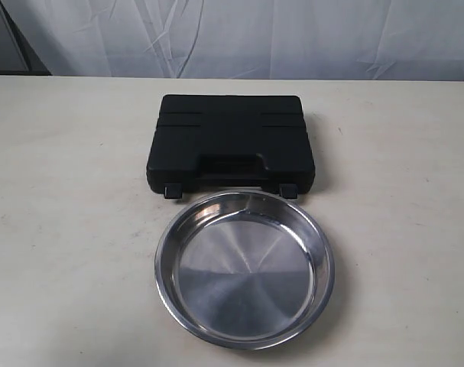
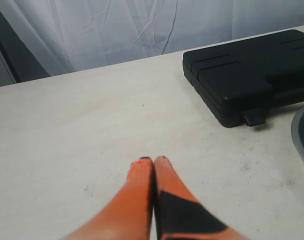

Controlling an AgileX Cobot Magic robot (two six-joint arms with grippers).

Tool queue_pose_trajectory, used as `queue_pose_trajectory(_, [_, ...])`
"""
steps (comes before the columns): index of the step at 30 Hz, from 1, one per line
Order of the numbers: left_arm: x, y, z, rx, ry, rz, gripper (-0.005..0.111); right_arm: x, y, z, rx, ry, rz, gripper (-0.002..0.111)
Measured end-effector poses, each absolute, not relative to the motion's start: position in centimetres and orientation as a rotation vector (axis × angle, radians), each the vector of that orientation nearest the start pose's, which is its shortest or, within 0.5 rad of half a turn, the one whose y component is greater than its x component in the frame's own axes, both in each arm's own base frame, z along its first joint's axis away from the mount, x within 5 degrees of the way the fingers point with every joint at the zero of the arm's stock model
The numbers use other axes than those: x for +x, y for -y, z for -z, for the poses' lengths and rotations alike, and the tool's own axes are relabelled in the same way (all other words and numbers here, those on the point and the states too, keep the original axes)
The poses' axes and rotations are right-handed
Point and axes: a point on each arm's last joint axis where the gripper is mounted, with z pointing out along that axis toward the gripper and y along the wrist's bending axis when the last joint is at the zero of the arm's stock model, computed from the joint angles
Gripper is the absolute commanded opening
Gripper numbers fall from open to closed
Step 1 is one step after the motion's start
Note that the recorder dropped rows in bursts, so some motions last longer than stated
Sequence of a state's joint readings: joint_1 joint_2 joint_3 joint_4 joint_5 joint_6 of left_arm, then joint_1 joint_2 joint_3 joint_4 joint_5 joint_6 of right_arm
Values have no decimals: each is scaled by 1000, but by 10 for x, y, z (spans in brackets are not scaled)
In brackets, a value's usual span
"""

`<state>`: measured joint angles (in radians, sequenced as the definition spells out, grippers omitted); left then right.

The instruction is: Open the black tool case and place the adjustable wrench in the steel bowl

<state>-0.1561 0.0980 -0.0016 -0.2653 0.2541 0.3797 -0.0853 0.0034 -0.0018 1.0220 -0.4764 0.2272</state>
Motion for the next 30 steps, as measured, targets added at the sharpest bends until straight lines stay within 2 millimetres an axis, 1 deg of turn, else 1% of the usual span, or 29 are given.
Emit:
queue_pose_trajectory(2, [60, 16, -186, 300, -1801, 84, 0, 33, 49, -240, 1003, -674, -565, 0])
queue_pose_trajectory(4, [60, 16, -186, 300, -1801, 84, 0, 31, 51, -240, 1004, -658, -533, 0])
queue_pose_trajectory(6, [60, 16, -186, 300, -1801, 84, 0, 33, 49, -239, 996, -695, -539, 0])
queue_pose_trajectory(8, [60, 16, -186, 300, -1801, 84, 0, 38, 43, -238, 944, -792, -529, 0])
queue_pose_trajectory(10, [60, 16, -186, 300, -1801, 84, 0, 42, 36, -237, 827, -912, -469, 0])
queue_pose_trajectory(12, [60, 16, -186, 300, -1801, 84, 0, 44, 30, -238, 732, -973, -426, 0])
queue_pose_trajectory(13, [60, 16, -186, 300, -1801, 84, 0, 45, 29, -239, 718, -978, -441, 0])
queue_pose_trajectory(14, [60, 16, -186, 300, -1801, 84, 0, 44, 28, -240, 757, -937, -536, 0])
queue_pose_trajectory(16, [60, 16, -186, 300, -1801, 84, 0, 41, 30, -249, 770, -854, -579, 0])
queue_pose_trajectory(17, [60, 16, -186, 300, -1801, 84, 0, 37, 31, -256, 753, -807, -557, 0])
queue_pose_trajectory(18, [60, 16, -186, 300, -1801, 84, 0, 34, 33, -263, 730, -773, -517, 0])
queue_pose_trajectory(19, [60, 16, -186, 300, -1801, 84, 0, 30, 35, -281, 669, -732, -398, 0])
queue_pose_trajectory(21, [60, 16, -186, 300, -1801, 84, 0, 31, 34, -299, 604, -728, -319, 0])
queue_pose_trajectory(23, [60, 16, -186, 300, -1801, 84, 0, 37, 30, -318, 516, -750, -244, 0])
queue_pose_trajectory(24, [60, 16, -186, 300, -1801, 84, 0, 48, 26, -339, 417, -795, -171, 0])
queue_pose_trajectory(25, [60, 16, -186, 300, -1801, 84, 0, 64, 21, -360, 335, -871, -124, 0])
queue_pose_trajectory(26, [60, 16, -186, 300, -1801, 84, 0, 76, 19, -369, 305, -942, -108, 0])
queue_pose_trajectory(27, [60, 16, -186, 300, -1801, 84, 0, 107, 17, -378, 256, -1139, -81, 0])
queue_pose_trajectory(28, [60, 16, -186, 300, -1801, 84, 0, 124, 15, -382, 227, -1252, -66, 0])
queue_pose_trajectory(29, [60, 16, -186, 300, -1801, 84, 0, 162, 14, -386, 169, -1509, -42, 0])
queue_pose_trajectory(30, [60, 15, -186, 299, -1799, 83, 0, 177, 13, -385, 149, -1625, -39, 0])
